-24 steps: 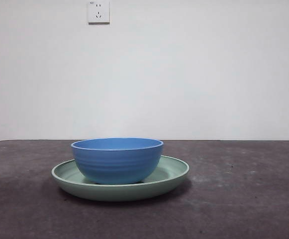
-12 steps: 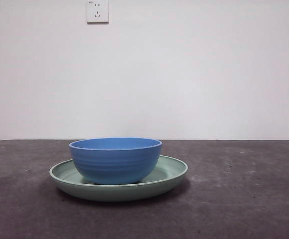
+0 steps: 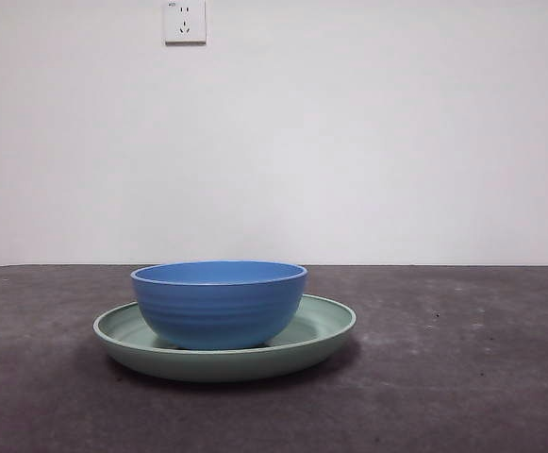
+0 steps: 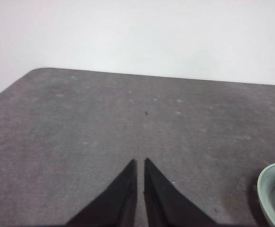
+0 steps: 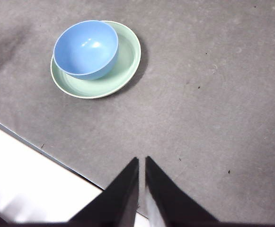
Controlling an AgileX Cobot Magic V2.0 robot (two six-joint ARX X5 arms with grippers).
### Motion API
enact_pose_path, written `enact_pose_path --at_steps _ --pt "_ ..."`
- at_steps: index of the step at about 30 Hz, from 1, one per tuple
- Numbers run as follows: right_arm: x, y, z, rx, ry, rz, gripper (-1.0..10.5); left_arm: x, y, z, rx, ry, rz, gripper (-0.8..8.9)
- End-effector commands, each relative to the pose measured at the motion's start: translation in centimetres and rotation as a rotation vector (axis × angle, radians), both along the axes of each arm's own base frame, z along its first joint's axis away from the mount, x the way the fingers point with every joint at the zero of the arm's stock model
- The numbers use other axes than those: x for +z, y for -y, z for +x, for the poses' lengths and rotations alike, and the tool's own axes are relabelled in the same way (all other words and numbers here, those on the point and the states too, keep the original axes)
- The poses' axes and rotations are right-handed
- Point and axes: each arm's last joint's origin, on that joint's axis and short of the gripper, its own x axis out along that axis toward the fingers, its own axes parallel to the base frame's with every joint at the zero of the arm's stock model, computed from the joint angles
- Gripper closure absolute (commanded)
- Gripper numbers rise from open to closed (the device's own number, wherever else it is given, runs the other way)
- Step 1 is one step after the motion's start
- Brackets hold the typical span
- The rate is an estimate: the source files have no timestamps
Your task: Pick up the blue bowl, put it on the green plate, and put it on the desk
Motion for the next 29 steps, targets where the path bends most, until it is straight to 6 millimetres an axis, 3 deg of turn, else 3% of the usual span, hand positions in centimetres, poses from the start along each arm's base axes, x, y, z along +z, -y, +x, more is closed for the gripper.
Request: enact_pose_path --at_steps 1,6,29 --pt "0.35 -0.03 0.0 -0.002 0.011 0.018 9.3 -1.06 -0.06 -0.06 0.009 -0.053 0.018 7.89" --pt "0.35 -0.03 0.0 -0.002 0.011 0.017 9.3 -1.87 -0.22 -0.46 0.06 -0.129 0.026 7.89" --pt "0.35 -0.03 0.0 -0.002 0.011 0.018 9.3 -1.76 -0.23 -0.5 0.063 -0.116 0.031 7.89"
